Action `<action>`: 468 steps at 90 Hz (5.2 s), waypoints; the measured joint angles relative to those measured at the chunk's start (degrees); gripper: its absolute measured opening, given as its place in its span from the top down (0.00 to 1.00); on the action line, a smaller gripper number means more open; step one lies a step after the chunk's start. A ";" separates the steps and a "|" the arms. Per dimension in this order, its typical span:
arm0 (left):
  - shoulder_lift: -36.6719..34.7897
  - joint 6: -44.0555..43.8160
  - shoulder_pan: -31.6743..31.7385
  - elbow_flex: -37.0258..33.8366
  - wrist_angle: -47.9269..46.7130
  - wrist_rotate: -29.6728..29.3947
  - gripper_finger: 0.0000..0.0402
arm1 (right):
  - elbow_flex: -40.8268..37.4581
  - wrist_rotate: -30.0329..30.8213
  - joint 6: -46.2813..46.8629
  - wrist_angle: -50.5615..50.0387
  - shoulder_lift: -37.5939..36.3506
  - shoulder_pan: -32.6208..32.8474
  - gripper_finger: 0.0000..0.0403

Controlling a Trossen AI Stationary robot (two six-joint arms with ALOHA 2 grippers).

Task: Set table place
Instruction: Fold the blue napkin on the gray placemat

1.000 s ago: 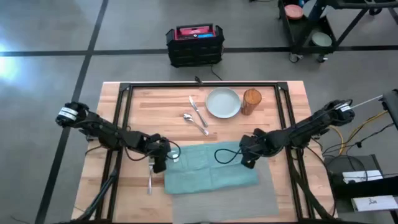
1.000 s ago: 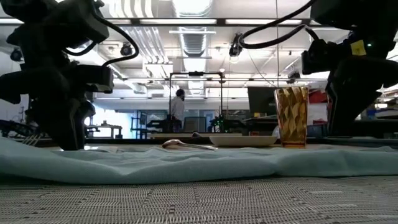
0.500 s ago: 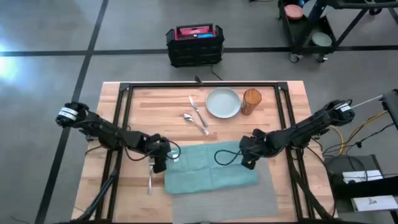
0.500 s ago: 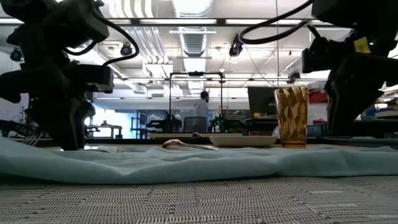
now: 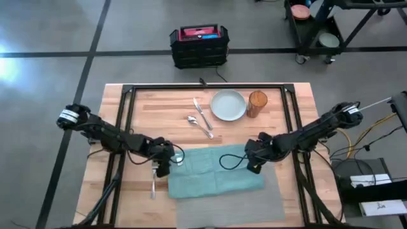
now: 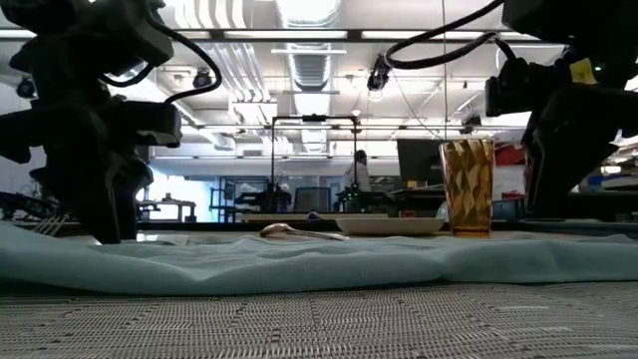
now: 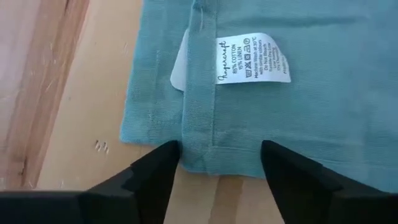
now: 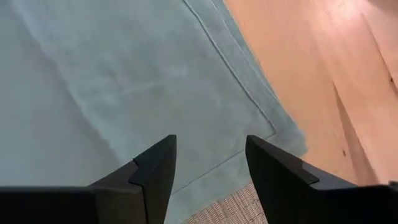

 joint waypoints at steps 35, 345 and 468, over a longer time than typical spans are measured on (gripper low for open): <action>-1.27 -0.02 0.00 0.02 -1.95 -0.02 0.69 | -0.02 1.55 -4.05 -0.70 -0.35 -0.39 0.55; -4.94 3.16 1.09 8.57 -14.65 -14.92 0.96 | -5.46 -4.45 -1.82 -7.48 -11.93 -18.43 1.00; -5.45 -5.32 6.67 7.56 -15.21 -6.33 0.51 | -0.17 -4.30 -1.39 0.07 -13.44 -4.60 0.63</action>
